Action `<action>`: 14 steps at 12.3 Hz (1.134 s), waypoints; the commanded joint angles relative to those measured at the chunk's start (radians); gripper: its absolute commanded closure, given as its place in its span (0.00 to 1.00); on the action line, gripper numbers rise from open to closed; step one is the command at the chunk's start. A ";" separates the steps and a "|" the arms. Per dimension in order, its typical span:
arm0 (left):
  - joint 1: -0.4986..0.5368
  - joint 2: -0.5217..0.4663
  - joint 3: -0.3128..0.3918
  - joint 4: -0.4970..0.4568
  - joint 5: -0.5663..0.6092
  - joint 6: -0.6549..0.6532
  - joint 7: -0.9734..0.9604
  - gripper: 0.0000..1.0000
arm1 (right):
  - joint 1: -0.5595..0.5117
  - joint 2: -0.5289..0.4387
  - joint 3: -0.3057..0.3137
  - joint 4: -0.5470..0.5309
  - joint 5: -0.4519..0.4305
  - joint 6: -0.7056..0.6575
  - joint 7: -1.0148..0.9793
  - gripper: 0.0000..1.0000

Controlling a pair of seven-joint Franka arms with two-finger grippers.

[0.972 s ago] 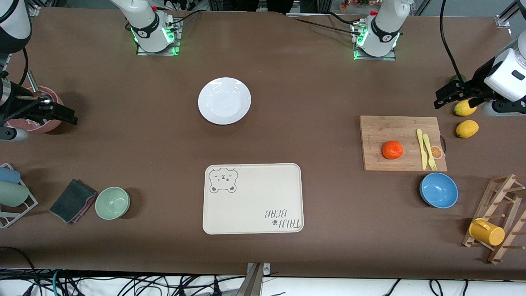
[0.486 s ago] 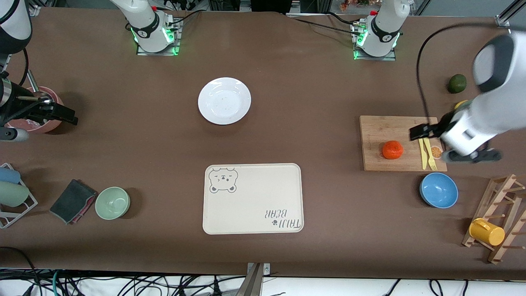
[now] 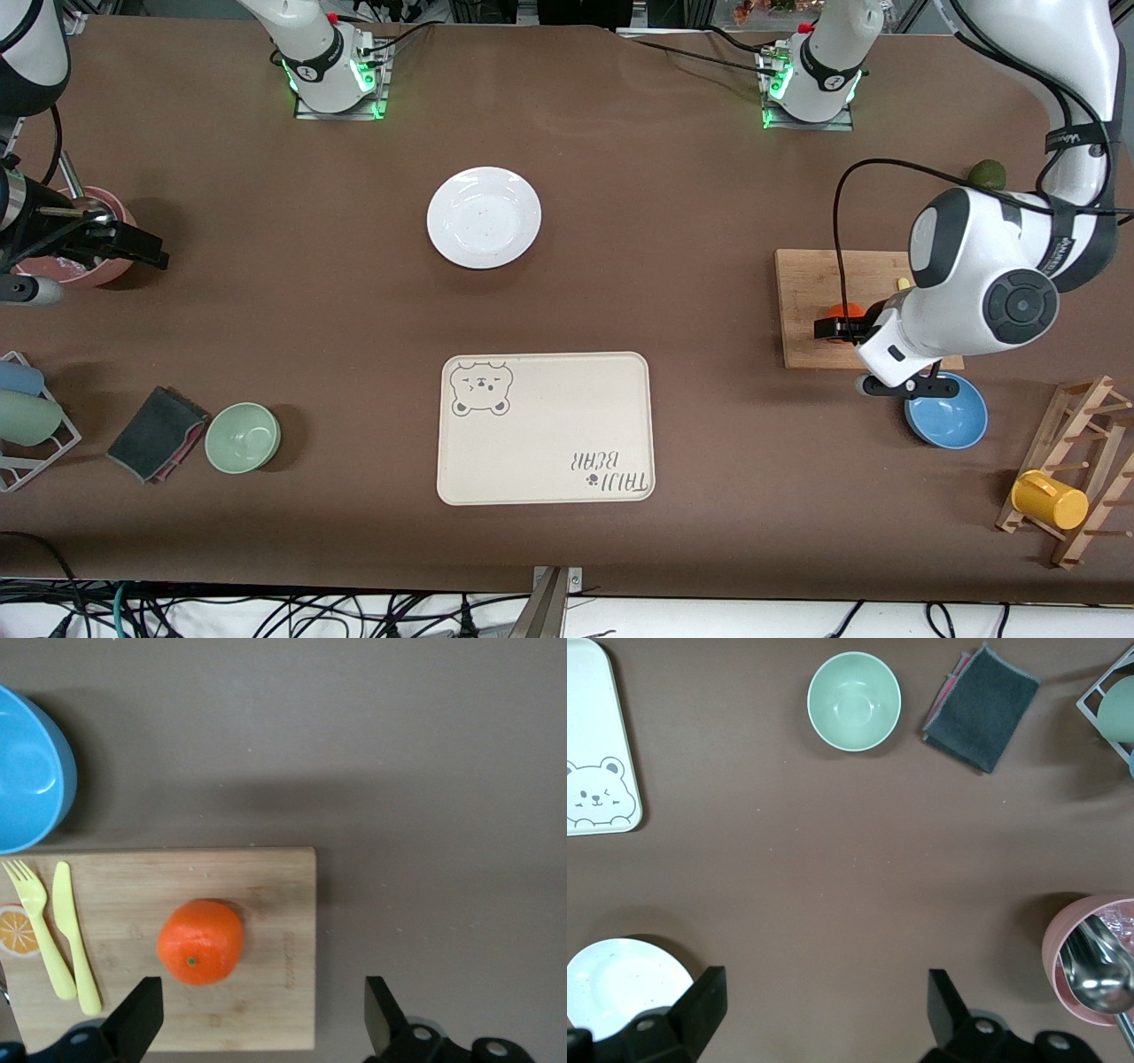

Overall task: Place orange and plate with both arms
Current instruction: 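Reach the left gripper to the orange on the cutting board and grasp it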

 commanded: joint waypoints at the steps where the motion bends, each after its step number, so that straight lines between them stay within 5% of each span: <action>1: 0.032 -0.086 -0.004 -0.175 0.068 0.128 0.035 0.00 | -0.005 -0.008 0.006 -0.003 -0.003 -0.004 0.001 0.00; 7: 0.069 -0.084 -0.004 -0.405 0.077 0.407 0.036 0.00 | -0.006 -0.007 0.006 -0.003 -0.003 -0.004 0.001 0.00; 14: 0.093 -0.014 -0.004 -0.422 0.077 0.480 0.036 0.03 | -0.003 -0.008 0.006 -0.003 -0.002 -0.004 0.001 0.00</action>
